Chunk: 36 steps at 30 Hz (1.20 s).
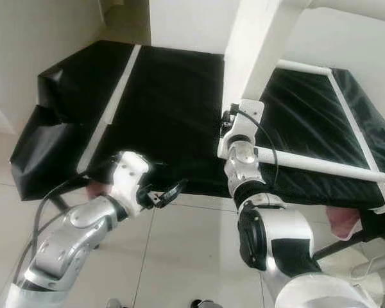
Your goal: Building children table
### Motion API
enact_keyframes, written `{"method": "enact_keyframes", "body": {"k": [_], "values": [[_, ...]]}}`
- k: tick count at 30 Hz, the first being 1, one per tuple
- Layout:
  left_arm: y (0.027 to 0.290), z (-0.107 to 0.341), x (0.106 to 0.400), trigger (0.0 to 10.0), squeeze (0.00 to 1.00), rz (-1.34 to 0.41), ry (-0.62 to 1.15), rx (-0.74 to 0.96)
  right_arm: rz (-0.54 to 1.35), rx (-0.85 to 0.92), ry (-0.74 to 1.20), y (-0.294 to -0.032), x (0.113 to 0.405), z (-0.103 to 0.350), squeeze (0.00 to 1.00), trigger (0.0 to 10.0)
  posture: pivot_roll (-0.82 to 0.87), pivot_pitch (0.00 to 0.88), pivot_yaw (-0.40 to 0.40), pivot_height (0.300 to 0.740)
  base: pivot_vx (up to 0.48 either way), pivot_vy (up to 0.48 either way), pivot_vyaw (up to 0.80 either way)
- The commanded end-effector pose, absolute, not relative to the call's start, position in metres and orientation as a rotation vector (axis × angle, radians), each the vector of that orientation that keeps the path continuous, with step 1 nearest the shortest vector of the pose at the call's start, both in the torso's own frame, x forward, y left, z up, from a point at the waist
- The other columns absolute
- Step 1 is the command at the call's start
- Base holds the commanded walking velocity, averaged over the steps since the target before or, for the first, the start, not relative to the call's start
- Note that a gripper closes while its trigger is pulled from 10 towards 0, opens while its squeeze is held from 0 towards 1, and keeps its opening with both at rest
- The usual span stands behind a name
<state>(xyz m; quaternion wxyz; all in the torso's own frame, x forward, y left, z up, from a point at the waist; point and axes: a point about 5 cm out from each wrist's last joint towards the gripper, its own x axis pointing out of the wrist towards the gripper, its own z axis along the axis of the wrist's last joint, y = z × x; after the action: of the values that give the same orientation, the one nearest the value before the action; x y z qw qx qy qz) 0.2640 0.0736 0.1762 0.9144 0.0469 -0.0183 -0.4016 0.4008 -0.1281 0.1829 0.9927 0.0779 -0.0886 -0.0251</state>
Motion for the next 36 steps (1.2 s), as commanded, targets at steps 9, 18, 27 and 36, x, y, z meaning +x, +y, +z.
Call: {"method": "enact_keyframes", "body": {"k": [9,18,27,36], "values": [[0.072,0.18,0.263,10.0,0.0,-0.812,-0.049,0.105,0.145,0.18,-0.243,-0.088,0.385,0.169,0.0,0.0,0.18,0.113,-0.066,0.74,0.0,0.0,0.0],[0.071,0.183,0.265,10.0,0.0,-0.805,-0.059,0.093,0.277,0.263,-0.313,-0.048,0.364,0.165,0.0,0.0,0.16,0.117,-0.071,0.74,0.0,0.0,0.0],[0.07,0.183,0.265,10.0,0.0,-0.803,-0.061,0.083,0.347,0.325,-0.293,-0.013,0.356,0.169,0.0,0.0,0.16,0.12,-0.074,0.74,0.0,0.0,0.0],[0.072,0.182,0.262,10.0,0.0,-0.793,-0.053,0.079,0.295,0.279,-0.252,-0.012,0.357,0.165,0.54,10.0,0.18,0.131,-0.086,0.74,0.0,0.0,0.0]]}}
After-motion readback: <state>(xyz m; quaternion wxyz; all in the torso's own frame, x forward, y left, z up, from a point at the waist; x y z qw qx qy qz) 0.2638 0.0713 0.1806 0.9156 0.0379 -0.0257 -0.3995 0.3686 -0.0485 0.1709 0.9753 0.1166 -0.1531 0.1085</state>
